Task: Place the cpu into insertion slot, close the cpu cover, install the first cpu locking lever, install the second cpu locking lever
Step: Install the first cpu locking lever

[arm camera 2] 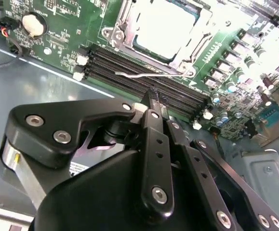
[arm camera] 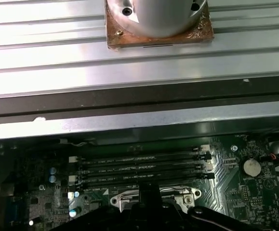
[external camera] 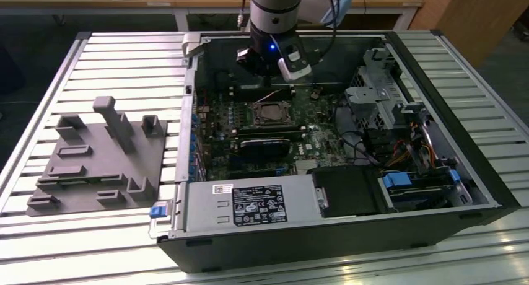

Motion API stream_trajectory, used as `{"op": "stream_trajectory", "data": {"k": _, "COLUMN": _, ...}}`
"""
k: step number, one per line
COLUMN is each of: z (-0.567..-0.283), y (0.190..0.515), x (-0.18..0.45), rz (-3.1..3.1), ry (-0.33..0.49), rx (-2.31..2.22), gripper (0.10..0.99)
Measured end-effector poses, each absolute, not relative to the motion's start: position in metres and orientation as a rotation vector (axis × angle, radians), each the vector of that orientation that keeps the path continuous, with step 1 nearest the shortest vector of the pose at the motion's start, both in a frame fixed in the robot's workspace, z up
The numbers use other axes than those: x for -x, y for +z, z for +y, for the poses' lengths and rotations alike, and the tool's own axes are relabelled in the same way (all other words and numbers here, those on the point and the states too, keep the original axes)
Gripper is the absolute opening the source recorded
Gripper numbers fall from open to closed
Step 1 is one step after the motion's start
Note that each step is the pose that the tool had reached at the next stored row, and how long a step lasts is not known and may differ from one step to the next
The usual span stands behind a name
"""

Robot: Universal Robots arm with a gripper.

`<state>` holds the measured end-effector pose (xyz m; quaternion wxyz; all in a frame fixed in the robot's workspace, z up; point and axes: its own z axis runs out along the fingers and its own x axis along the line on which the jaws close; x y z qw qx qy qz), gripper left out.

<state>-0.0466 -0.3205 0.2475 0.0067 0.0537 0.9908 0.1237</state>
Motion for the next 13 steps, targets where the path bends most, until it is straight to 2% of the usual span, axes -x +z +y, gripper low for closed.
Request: {"op": "stream_trajectory", "data": {"k": 13, "z": -0.3214, "y": 0.2386, "x": 0.0468, "rz": 3.022, "ry": 0.379, "rx": -0.190, "gripper": 0.106}}
